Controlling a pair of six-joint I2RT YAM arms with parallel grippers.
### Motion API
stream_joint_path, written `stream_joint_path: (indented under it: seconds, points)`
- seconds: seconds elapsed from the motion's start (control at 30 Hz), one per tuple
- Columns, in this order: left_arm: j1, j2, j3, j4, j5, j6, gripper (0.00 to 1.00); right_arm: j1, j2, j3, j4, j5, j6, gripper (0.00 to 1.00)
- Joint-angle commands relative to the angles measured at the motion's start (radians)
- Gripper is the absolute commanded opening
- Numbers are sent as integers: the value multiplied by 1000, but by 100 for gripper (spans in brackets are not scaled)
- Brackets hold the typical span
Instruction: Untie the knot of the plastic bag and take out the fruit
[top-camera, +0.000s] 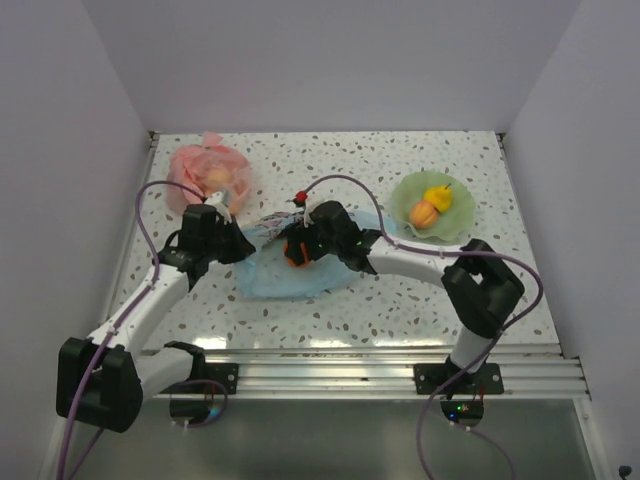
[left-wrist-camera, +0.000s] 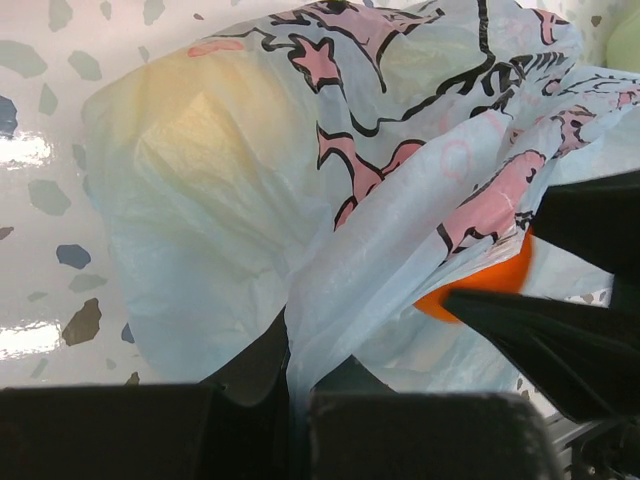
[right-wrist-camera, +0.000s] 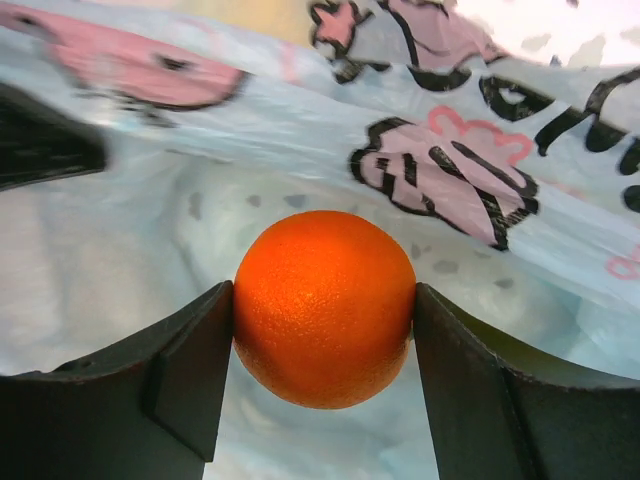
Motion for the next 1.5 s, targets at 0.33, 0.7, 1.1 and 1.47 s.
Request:
stream_joint_path:
  seconds: [0.33,0.7,1.1,1.47]
  points:
    - [-6,1,41,19,-50,18,1,-64,-447,93,-315,139,-222,0]
    - [-6,-31,5,33,-40,20,1,-504,-464,-70,-310,534,-112,0]
    - [-4,-43,2,18,-31,26,1,-802,-213,6,-284,436,38,3]
    - [-4,-45,9,9,-35,27,1,-805,-199,-11,-278,369,63,96]
